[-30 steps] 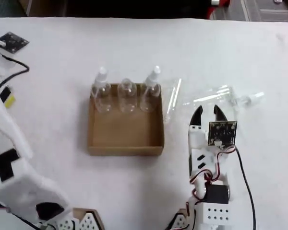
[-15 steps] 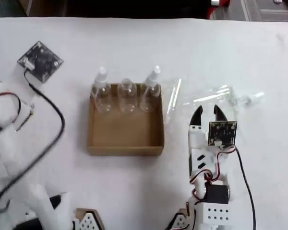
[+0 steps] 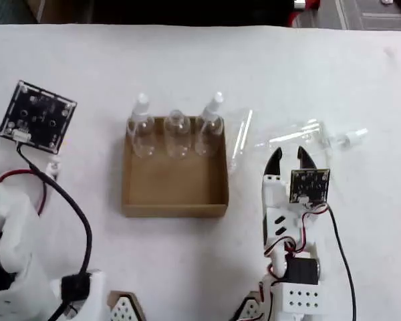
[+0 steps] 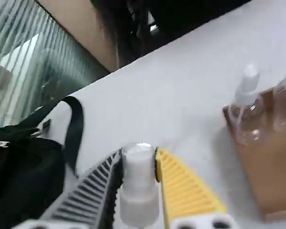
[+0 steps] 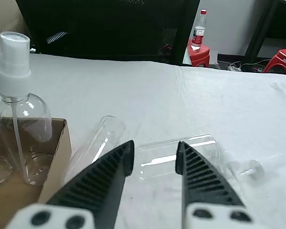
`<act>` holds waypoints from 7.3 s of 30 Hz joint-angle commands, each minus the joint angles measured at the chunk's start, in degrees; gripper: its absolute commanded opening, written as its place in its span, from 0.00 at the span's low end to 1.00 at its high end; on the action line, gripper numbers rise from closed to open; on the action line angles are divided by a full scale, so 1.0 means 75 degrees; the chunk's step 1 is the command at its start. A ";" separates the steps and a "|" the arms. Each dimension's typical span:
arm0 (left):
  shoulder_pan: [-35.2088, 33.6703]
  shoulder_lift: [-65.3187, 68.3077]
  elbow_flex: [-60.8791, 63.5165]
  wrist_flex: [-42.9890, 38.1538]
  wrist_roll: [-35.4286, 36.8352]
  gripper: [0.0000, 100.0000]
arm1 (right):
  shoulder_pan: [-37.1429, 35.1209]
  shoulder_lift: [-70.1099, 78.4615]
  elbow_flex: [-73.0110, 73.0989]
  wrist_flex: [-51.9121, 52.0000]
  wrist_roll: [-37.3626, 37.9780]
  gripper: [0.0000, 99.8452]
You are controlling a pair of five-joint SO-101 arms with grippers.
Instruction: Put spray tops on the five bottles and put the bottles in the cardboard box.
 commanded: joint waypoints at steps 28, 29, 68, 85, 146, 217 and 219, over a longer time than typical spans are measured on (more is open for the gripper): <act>0.4343 -0.0053 0.5052 -1.0549 0.5240 0.02 | -0.0041 0.0111 0.0082 -0.0240 0.0117 0.13; 0.4519 -0.0041 0.5368 -1.1335 0.5228 0.02 | -0.0041 0.0111 0.0082 -0.0240 0.0117 0.13; 0.3710 0.1952 0.5263 -1.2964 0.6201 0.02 | -0.0029 0.0111 0.0082 -0.0252 0.0117 0.13; 0.3862 0.2186 0.5345 -1.2964 0.6248 0.02 | -0.0029 0.0111 0.0082 -0.0252 0.0117 0.13; 0.3968 0.2772 0.6295 -1.2917 0.5873 0.17 | -0.0018 0.0111 0.0082 -0.0264 0.0117 0.13; -0.0264 -0.4249 1.0737 -0.7478 0.4454 0.17 | -0.0533 0.0533 -0.2122 0.2467 0.0129 0.11; -0.0264 -0.4249 1.0749 -0.7478 0.4454 0.17 | -0.0639 0.1237 -0.2309 0.2221 0.0340 0.11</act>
